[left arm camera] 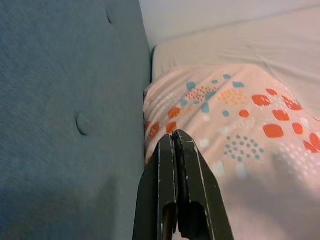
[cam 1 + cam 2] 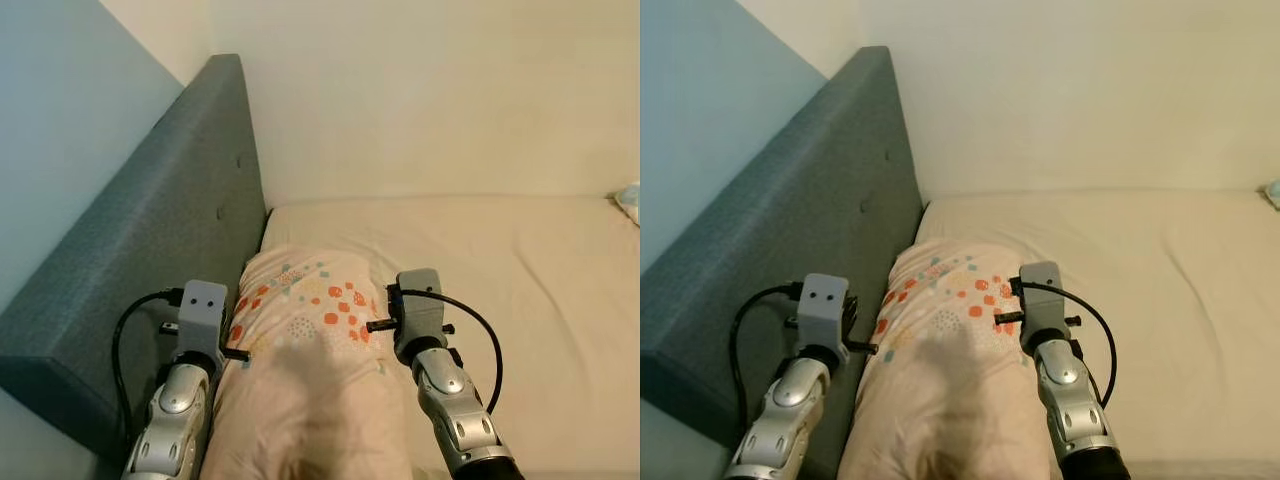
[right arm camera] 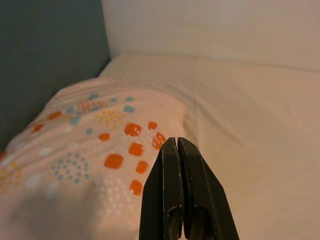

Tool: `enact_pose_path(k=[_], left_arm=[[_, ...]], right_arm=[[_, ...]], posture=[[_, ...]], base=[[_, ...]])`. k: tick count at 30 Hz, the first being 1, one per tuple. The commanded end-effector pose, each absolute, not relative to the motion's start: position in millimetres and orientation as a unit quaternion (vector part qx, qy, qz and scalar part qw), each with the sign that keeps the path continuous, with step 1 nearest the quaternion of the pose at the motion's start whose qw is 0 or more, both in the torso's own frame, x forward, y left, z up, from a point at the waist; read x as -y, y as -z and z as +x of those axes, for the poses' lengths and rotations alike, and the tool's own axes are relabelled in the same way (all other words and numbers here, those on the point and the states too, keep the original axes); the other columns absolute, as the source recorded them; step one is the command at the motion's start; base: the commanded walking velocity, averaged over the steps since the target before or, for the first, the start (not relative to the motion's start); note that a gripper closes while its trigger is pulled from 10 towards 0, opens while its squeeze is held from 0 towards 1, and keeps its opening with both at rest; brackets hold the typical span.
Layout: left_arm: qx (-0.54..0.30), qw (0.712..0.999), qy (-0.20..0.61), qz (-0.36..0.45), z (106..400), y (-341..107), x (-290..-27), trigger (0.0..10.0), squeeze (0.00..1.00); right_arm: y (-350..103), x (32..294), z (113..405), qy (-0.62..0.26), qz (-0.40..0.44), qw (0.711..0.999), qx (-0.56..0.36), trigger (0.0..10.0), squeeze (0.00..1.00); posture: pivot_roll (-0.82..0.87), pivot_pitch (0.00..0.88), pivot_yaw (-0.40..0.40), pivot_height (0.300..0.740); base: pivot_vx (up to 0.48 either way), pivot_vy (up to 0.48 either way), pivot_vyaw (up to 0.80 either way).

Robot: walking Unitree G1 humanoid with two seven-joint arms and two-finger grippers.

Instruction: Clean up the room

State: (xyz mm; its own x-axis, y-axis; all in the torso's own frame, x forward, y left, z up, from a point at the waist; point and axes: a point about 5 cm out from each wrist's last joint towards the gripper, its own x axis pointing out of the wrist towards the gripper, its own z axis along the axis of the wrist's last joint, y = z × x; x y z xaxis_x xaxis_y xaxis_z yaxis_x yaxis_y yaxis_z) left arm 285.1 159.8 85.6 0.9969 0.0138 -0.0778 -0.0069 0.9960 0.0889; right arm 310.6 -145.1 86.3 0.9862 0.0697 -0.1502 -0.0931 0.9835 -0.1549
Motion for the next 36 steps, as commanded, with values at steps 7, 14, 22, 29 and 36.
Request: enact_pose_path(k=[7,14,22,29,36], left_arm=[[-0.073,0.997,-0.005,0.038,275.8,-70.0,-160.2,10.0,0.0],[-0.073,0.997,0.006,0.037,276.2,-69.9,-156.3,10.0,0.0],[-0.076,0.996,0.013,0.042,277.2,-69.9,-154.8,10.0,0.0],[-0.079,0.996,0.02,0.043,278.6,-69.6,-152.6,10.0,0.0],[-0.086,0.995,0.028,0.046,276.9,-65.8,-153.0,10.0,0.0]], right_arm=[[-76.1,143.9,305.6,-0.033,-0.073,0.992,-0.093,10.0,0.0],[-74.6,148.2,305.5,-0.019,-0.069,0.993,-0.095,10.0,0.0],[-73.0,149.3,304.1,-0.014,-0.065,0.993,-0.098,10.0,0.0],[-70.8,150.5,302.5,-0.007,-0.059,0.993,-0.104,10.0,0.0],[-69.3,152.5,301.8,-0.004,-0.058,0.992,-0.108,10.0,0.0]], posture=[[-0.06,0.048,0.034,0.74],[-0.07,0.05,0.037,0.74],[-0.07,0.055,0.041,0.74],[-0.07,0.057,0.048,0.74],[-0.08,0.062,0.05,0.74]], base=[[0.0,0.0,0.0],[0.0,0.0,0.0],[0.0,0.0,0.0],[0.0,0.0,0.0],[0.0,0.0,0.0]])
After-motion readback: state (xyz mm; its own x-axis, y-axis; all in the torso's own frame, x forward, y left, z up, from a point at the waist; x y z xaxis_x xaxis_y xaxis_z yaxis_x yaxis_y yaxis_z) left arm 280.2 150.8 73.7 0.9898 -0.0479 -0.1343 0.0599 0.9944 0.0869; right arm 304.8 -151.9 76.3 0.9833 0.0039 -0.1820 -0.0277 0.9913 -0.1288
